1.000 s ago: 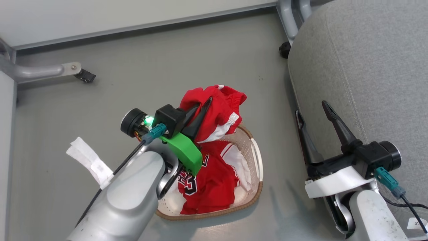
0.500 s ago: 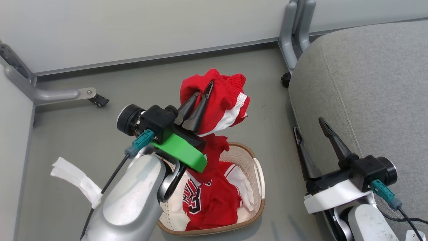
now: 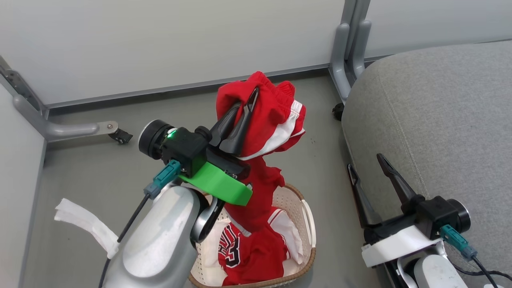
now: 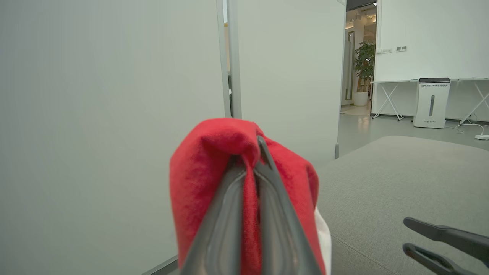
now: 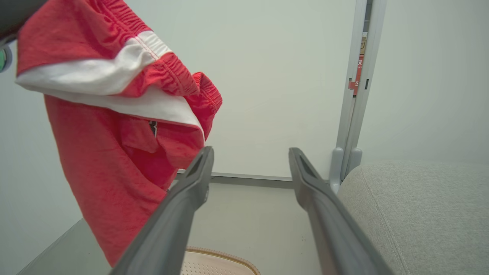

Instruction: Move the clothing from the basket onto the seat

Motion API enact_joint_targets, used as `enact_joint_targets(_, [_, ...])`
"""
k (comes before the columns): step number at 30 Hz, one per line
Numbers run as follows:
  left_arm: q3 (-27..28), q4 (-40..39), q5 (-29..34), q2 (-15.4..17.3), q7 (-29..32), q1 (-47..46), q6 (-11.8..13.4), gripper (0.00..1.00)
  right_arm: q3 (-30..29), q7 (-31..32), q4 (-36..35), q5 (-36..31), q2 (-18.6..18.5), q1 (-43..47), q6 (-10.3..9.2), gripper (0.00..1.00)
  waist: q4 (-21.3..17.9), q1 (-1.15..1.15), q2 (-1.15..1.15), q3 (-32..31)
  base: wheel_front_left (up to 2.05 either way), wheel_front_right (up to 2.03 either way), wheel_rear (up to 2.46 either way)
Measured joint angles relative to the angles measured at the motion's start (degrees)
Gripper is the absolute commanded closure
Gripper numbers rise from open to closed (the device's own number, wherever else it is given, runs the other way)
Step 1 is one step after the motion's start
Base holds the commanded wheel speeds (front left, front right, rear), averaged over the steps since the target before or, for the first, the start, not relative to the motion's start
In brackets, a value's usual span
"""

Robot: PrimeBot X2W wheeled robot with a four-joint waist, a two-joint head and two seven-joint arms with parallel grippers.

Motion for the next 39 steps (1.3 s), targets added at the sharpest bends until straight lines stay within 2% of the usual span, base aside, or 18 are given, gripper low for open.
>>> enact_joint_targets(8, [-0.3, -0.8, 0.3, -0.1, 0.0, 0.1, 0.0, 1.0, 2.7, 0.0, -0.3, 0.5, 0.0, 0.3, 0.0, 0.0, 0.3, 0.0, 0.0, -0.6, 0.0, 0.0, 0.0])
enact_joint_targets(15, [-1.3, -1.0, 0.4, -0.5, 0.0, 0.1, -0.2, 1.0, 8.0, 0.0, 1.1, 0.6, 0.0, -2.0, 0.0, 0.0, 1.0, 0.0, 0.0, -0.6, 0.0, 0.0, 0.0])
enact_joint_targets(25, [-3.8, -1.2, 0.4, -0.9, 0.0, -0.2, -0.2, 1.0, 16.1, -0.1, 7.0, 2.4, -0.1, -7.9, 0.0, 0.0, 2.7, 0.0, 0.0, -0.3, 0.0, 0.0, 0.0])
enact_joint_targets(39, [-8.0, -2.9, -0.5, -1.8, 0.0, -1.5, -0.2, 1.0, 25.0, -0.1, 15.0, 7.4, -2.3, -15.4, 0.0, 0.0, 5.1, 0.0, 0.0, 0.5, 0.0, 0.0, 0.0])
